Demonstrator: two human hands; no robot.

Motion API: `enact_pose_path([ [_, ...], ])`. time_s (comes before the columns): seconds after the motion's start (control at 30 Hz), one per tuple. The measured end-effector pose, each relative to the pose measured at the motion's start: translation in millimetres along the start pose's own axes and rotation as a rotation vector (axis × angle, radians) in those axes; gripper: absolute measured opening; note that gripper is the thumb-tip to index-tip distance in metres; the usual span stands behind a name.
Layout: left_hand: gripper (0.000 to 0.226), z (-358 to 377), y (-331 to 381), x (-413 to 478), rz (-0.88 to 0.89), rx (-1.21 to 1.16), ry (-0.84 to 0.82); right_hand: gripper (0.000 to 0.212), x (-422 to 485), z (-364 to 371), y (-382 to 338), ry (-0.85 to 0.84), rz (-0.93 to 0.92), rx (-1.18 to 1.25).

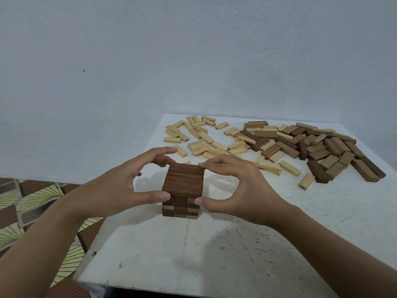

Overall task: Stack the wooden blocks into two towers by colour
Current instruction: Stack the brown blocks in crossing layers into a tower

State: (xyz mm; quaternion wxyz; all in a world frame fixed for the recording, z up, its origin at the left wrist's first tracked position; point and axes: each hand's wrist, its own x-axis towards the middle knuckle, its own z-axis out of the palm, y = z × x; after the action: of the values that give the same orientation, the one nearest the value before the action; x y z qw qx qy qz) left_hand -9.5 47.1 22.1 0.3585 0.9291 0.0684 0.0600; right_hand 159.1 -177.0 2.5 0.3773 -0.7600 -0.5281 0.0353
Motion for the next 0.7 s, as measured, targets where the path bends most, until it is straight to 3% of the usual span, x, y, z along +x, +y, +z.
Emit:
enact_pose_path([
  [0.3,0.083,14.9,-8.7,-9.3,-0.004,-0.092,0.112,0.077,-16.1,7.3,-9.2,-0.003,0.243,0.094],
  [0.43,0.074,36.2,-7.8,-20.9,-0.077,-0.247,0.238,0.077,-25.3,14.9,-16.5,-0.066,0.278,0.101],
  [0.7,0.079,78.4,-8.0,-33.4,-0.144,-0.452,0.281,0.076,-31.7,30.5,-19.4,-0.200,0.315,0.105],
])
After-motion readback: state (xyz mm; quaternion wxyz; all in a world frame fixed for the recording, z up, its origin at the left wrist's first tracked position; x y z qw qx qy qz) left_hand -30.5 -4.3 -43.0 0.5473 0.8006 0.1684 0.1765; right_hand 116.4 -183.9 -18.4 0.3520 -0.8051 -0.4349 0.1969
